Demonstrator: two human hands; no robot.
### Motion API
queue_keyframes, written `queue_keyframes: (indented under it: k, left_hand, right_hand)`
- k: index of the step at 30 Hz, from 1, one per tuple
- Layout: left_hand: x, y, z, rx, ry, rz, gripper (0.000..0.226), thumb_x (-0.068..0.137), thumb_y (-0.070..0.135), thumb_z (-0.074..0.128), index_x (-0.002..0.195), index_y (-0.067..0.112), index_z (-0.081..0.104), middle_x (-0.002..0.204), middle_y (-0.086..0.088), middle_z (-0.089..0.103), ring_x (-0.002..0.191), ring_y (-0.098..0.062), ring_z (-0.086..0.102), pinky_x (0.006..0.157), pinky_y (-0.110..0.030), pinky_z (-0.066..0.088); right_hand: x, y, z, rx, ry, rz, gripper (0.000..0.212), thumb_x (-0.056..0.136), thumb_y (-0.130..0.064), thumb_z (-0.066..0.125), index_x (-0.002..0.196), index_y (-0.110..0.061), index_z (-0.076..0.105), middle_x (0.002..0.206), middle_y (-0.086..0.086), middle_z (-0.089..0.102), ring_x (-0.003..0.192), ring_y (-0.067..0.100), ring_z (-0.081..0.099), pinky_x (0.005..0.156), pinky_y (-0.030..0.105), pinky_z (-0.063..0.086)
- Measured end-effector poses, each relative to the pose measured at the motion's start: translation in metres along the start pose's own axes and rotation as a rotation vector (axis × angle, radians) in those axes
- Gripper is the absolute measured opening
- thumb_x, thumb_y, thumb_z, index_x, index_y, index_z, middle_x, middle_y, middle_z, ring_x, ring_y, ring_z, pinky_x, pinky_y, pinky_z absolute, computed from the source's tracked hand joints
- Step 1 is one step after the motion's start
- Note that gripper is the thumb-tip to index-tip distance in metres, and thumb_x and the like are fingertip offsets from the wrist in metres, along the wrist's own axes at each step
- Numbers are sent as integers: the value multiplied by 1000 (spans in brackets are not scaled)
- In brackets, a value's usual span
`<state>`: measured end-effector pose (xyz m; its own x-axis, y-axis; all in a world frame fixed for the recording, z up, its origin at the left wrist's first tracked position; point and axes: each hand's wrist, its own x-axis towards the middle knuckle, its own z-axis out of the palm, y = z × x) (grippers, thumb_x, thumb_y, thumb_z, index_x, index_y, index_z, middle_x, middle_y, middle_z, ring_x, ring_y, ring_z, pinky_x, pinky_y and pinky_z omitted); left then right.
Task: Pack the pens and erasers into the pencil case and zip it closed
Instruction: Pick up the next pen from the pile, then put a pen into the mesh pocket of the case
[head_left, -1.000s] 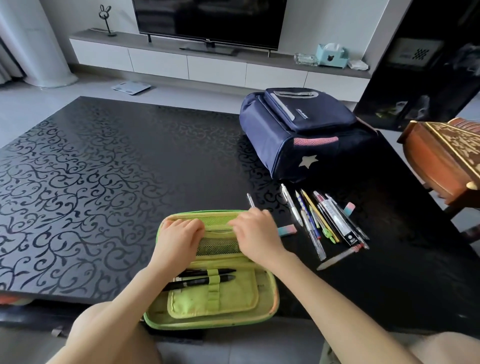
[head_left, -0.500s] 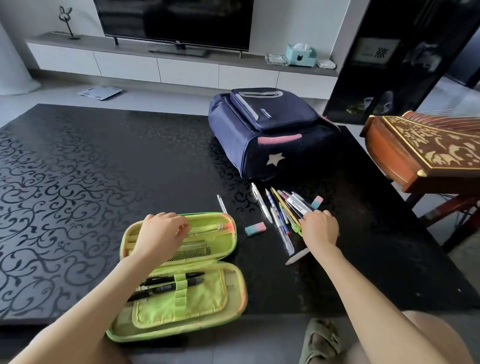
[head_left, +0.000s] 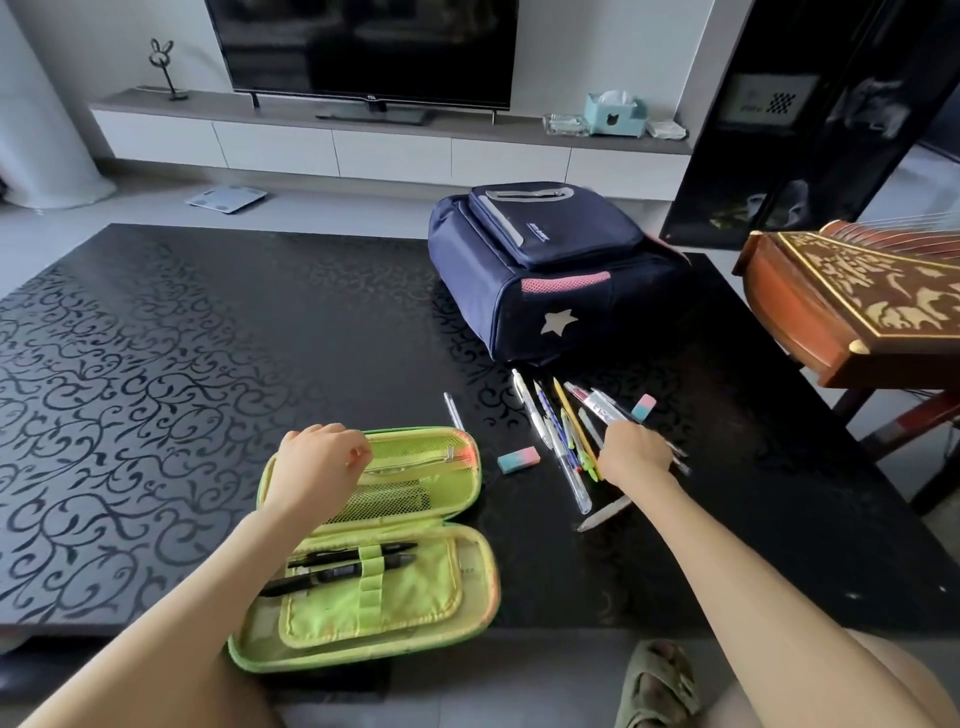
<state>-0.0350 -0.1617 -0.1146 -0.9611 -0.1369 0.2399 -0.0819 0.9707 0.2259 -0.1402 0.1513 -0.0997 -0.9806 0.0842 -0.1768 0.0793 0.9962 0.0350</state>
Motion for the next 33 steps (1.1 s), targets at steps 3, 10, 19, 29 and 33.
queue_keyframes:
  k: [3,10,19,29,33]
  left_hand:
    - [0,-18,-1,41,-74,37,3,80,16,68,78,17,71,78,-5,66,77,-30,60,68,-35,43]
    - [15,-16,-9,294,-391,177,20,93,25,49,103,12,60,105,-6,57,102,-25,54,80,-37,47]
    - [23,-15,0,303,-526,188,14,85,5,54,94,8,65,97,-6,62,91,-26,60,76,-35,53]
    - [4,-25,-3,-202,66,203,22,86,14,52,69,4,60,66,-8,56,63,-26,51,55,-31,38]
    - [2,-28,-1,-146,75,162,12,85,8,63,74,4,65,70,-8,60,67,-29,55,57,-34,46]
  right_hand:
    - [-19,-15,-10,134,150,-113,18,94,-21,52,98,-6,60,88,8,64,88,24,60,60,29,41]
    - [-67,-94,-15,49,279,-715,4,92,-14,53,95,-11,55,92,5,64,87,25,52,69,30,28]
    - [-71,-121,-8,-125,267,-812,22,88,0,50,72,-14,43,71,-1,42,78,20,31,75,30,26]
    - [-83,-181,14,-51,484,-905,24,58,-20,84,48,-19,63,51,-6,57,61,18,50,62,30,37]
    - [-86,-167,21,188,604,-894,19,75,-20,72,58,-19,65,57,-7,58,64,18,45,64,29,24]
